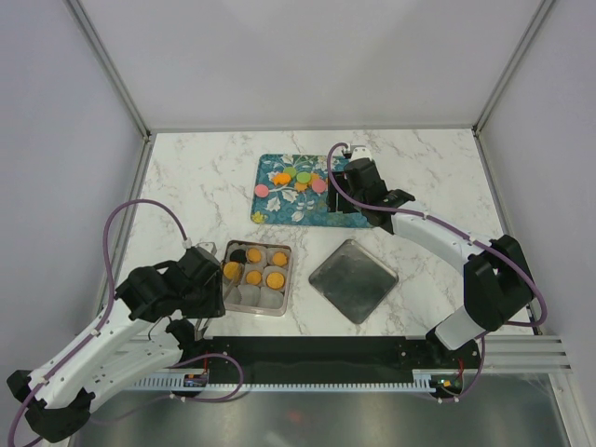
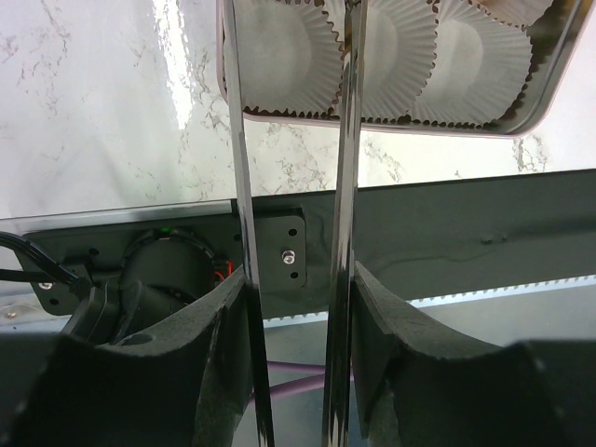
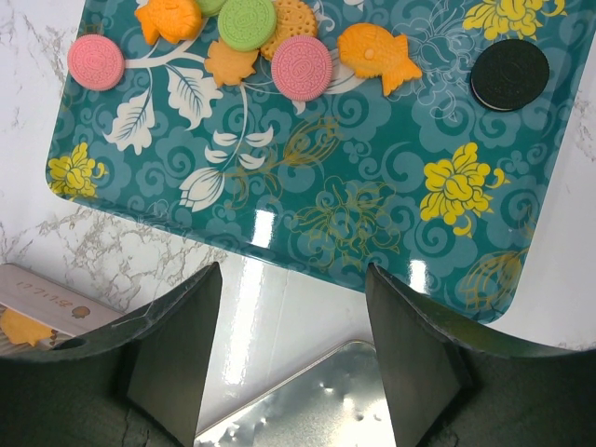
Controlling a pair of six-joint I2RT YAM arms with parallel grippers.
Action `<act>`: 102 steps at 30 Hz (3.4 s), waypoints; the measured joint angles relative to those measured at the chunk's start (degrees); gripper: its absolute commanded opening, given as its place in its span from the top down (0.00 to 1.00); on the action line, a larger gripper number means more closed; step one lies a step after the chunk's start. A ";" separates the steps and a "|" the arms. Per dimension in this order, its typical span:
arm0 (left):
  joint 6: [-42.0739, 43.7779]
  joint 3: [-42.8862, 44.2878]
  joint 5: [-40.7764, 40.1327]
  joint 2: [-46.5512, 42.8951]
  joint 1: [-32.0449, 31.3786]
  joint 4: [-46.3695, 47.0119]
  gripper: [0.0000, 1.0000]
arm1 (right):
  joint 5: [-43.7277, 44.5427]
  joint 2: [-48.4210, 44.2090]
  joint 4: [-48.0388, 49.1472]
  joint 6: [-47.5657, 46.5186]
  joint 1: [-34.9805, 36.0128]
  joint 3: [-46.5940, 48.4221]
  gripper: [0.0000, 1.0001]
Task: Pack the cookies
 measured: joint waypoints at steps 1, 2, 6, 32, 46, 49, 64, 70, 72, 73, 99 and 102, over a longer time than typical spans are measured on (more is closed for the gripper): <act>0.00 0.00 0.00 0.02 0.00 0.00 0.51 | 0.00 0.00 0.00 0.00 -0.02 0.00 0.29; 0.00 0.00 0.00 0.07 0.00 0.00 0.51 | 0.00 0.00 0.00 0.00 -0.02 0.00 0.28; 0.00 0.00 0.00 0.22 0.00 0.00 0.51 | 0.00 0.00 0.00 0.00 -0.02 0.00 0.28; 0.02 0.00 0.39 0.35 0.00 0.00 0.49 | 0.00 0.00 0.00 0.00 -0.13 0.00 0.28; 1.05 12.48 -2.49 5.33 0.00 0.66 0.40 | 0.02 0.00 0.00 -0.02 -0.13 0.00 0.28; 3.61 15.67 -4.85 10.73 0.61 3.30 0.36 | 0.02 -0.02 0.00 -0.02 -0.13 0.00 0.28; 20.37 25.75 2.32 46.80 33.38 33.55 0.41 | 0.00 -1.29 0.02 -0.24 -0.15 -1.20 0.29; 21.33 28.04 3.76 52.81 37.79 37.75 0.42 | 0.00 -1.31 0.00 -0.26 -0.17 -1.46 0.28; 21.51 28.06 3.96 53.53 38.27 38.25 0.42 | 0.00 -1.31 0.00 -0.28 -0.17 -1.60 0.28; 21.66 28.06 3.98 53.75 38.36 38.49 0.41 | 0.00 -1.31 0.00 -0.28 -0.17 -1.64 0.28; 22.23 29.75 3.26 71.56 43.80 47.74 0.30 | -0.46 -1.31 0.44 -0.15 -0.24 -1.97 0.28; 22.21 30.14 3.28 72.76 43.80 47.82 0.29 | -0.48 -1.31 0.46 0.04 -0.26 -2.03 0.28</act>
